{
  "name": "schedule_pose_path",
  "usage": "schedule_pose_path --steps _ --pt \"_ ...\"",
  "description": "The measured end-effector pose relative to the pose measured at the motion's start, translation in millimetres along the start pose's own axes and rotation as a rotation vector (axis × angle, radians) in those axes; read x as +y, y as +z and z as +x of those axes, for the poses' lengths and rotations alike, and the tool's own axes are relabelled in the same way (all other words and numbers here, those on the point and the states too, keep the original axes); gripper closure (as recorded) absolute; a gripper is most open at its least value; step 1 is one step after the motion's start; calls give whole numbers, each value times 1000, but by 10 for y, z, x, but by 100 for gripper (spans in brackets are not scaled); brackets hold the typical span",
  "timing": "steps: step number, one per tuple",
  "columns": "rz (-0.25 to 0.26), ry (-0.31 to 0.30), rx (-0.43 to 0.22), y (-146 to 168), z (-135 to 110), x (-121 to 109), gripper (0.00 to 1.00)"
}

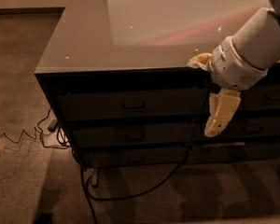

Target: Open top drawer

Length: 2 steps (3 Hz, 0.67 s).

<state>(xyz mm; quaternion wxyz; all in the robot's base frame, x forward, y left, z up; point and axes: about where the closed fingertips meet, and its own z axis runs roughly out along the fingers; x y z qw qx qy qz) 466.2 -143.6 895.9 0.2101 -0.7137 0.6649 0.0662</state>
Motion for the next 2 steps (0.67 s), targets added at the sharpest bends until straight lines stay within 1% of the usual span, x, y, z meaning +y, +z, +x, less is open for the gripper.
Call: schedule_pose_path --steps 1,2 --pt "-22 7 -71 145 5 42 0" --pt "-60 24 -178 539 -72 -35 0"
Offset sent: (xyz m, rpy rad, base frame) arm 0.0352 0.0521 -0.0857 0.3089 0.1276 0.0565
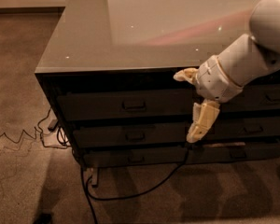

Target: Open top drawer

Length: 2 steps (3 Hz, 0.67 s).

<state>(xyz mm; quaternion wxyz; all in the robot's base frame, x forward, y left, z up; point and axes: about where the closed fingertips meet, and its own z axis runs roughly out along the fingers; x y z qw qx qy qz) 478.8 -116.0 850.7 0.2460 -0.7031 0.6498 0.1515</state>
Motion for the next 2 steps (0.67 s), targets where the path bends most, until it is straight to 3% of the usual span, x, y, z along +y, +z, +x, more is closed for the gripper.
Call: schedule_pose_path --steps 1,2 --pt "-29 -1 -54 375 -12 -216 0" --pt "-30 4 -25 660 40 -465 0"
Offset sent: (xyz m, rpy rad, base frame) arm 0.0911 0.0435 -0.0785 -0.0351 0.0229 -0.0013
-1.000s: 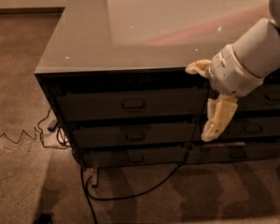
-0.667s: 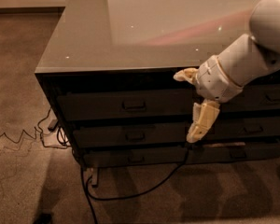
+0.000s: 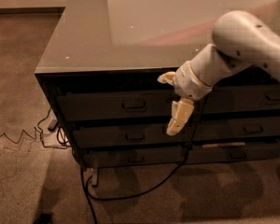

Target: Open top drawer

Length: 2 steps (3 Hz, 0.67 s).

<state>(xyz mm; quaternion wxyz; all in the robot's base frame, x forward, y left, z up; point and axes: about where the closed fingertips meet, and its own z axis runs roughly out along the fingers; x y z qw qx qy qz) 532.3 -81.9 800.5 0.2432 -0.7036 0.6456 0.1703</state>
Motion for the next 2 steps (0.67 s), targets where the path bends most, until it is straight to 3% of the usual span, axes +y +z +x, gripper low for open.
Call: schedule_pose_path --steps 1,2 --pt "12 32 74 192 217 -173 0" --pt "11 32 74 193 217 -173 0"
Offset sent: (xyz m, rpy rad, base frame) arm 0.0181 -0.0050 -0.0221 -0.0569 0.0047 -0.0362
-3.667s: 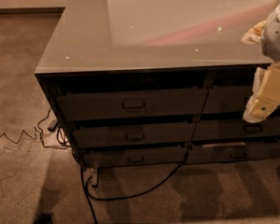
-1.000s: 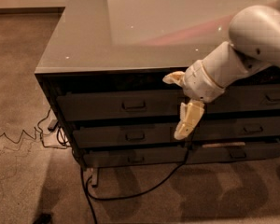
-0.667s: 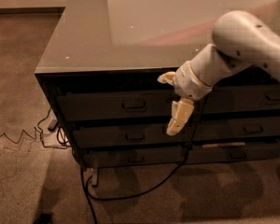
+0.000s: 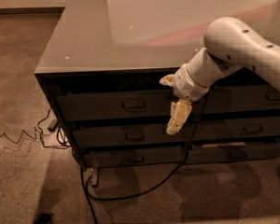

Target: Open top drawer

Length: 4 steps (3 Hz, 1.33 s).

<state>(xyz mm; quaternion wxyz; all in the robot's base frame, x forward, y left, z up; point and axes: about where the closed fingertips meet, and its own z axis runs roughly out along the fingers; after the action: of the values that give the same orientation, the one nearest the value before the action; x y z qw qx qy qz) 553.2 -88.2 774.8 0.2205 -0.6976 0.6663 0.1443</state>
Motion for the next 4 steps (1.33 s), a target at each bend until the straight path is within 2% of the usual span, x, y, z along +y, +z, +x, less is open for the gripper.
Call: schedule_pose_path --steps 1,2,3,4 --pt "2 -2 59 134 128 -18 0" --pt "27 39 131 201 436 -149 0" --pt "63 42 206 211 602 -351 0" --pt "97 59 222 338 731 -532 0"
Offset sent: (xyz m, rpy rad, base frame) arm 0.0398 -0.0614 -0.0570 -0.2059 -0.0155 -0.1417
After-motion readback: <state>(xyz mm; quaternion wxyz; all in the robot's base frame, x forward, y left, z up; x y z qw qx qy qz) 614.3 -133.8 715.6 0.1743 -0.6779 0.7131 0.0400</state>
